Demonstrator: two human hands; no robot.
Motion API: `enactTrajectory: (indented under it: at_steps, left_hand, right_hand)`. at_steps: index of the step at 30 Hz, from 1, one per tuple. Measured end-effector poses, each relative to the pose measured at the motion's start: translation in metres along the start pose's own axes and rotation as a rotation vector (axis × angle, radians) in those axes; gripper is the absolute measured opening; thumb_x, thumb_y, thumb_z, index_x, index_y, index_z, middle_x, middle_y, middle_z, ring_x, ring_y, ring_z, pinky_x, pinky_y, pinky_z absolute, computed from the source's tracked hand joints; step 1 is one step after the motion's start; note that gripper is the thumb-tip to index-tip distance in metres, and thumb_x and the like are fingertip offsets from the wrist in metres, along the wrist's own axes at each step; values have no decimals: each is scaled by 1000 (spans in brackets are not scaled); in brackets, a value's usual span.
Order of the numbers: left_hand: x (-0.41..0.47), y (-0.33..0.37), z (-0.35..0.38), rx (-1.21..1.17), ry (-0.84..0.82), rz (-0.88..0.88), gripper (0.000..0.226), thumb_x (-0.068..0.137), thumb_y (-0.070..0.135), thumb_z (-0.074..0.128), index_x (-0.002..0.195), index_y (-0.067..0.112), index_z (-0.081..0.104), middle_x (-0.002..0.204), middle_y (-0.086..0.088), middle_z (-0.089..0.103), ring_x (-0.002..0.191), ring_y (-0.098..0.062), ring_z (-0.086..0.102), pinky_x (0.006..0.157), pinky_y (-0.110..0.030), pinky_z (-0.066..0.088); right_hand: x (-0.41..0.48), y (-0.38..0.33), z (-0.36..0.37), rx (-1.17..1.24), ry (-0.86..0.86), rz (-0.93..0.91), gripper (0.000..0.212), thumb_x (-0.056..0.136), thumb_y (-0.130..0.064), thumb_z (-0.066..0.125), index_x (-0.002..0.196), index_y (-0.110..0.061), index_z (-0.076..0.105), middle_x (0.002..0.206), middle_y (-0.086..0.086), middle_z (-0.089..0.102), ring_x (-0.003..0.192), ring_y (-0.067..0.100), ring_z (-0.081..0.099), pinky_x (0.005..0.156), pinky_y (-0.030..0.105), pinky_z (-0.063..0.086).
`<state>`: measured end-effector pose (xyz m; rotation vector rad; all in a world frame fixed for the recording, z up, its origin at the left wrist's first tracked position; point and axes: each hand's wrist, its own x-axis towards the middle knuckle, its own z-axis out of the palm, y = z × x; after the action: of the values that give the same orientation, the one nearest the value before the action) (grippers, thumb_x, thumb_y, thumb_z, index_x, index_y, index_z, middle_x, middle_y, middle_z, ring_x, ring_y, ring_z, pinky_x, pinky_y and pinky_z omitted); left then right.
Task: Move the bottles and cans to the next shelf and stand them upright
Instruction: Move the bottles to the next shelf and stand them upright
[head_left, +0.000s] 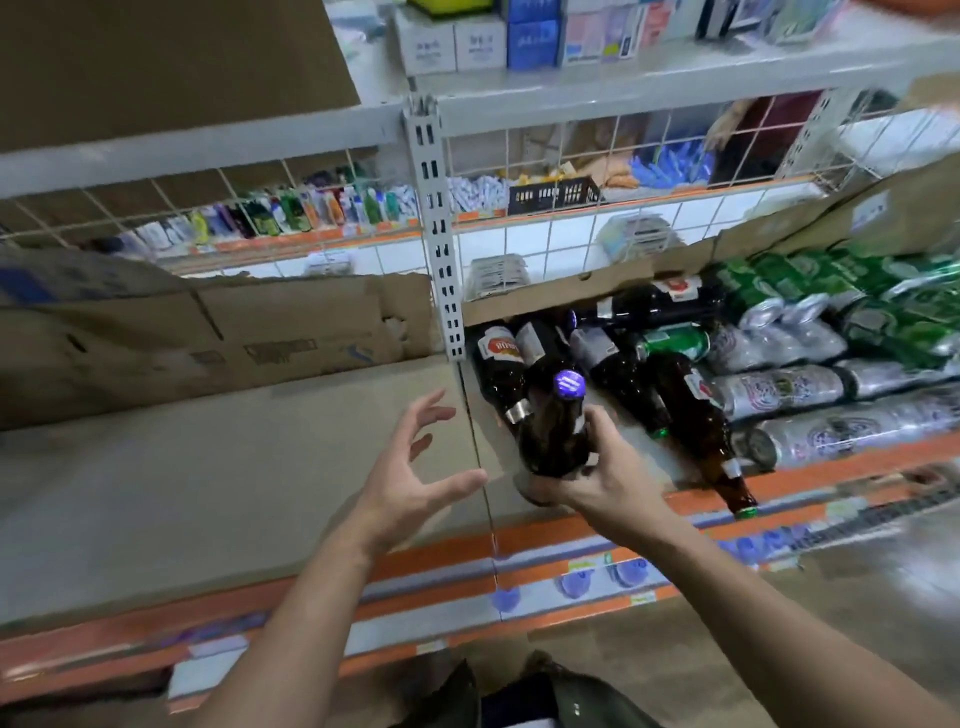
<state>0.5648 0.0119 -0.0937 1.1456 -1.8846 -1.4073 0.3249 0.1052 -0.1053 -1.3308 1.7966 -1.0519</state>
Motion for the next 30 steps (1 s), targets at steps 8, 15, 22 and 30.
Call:
enactTrajectory:
  at_steps: [8, 15, 22, 30]
  left_hand:
    - [-4, -4, -7, 2, 53, -37, 99, 62, 53, 87, 149, 39, 42, 137, 25, 58, 134, 4, 49, 120, -34, 33]
    - [10, -8, 5, -82, 172, -93, 56, 71, 11, 92, 111, 35, 60, 108, 8, 68, 98, 4, 65, 88, -16, 49]
    - [15, -12, 8, -86, 276, -98, 31, 79, 3, 84, 100, 0, 61, 86, -4, 64, 73, -4, 59, 72, -15, 49]
    - [36, -16, -35, -138, 395, -149, 32, 75, 9, 88, 91, 20, 62, 82, 9, 66, 77, -7, 62, 79, -29, 50]
  right_hand:
    - [23, -13, 80, 153, -189, -57, 63, 75, -17, 90, 126, -22, 53, 111, -8, 69, 102, 3, 69, 86, 22, 56]
    - [39, -18, 103, 182, -329, 29, 75, 72, -23, 91, 136, -25, 52, 123, -10, 66, 112, 4, 65, 92, 24, 57]
    - [54, 5, 60, -330, 64, 39, 51, 86, -43, 72, 128, -26, 49, 120, -2, 57, 110, 18, 56, 86, 39, 52]
    - [95, 16, 76, -399, -8, 198, 53, 98, -38, 61, 135, -18, 29, 107, 13, 70, 93, 34, 71, 72, 44, 57]
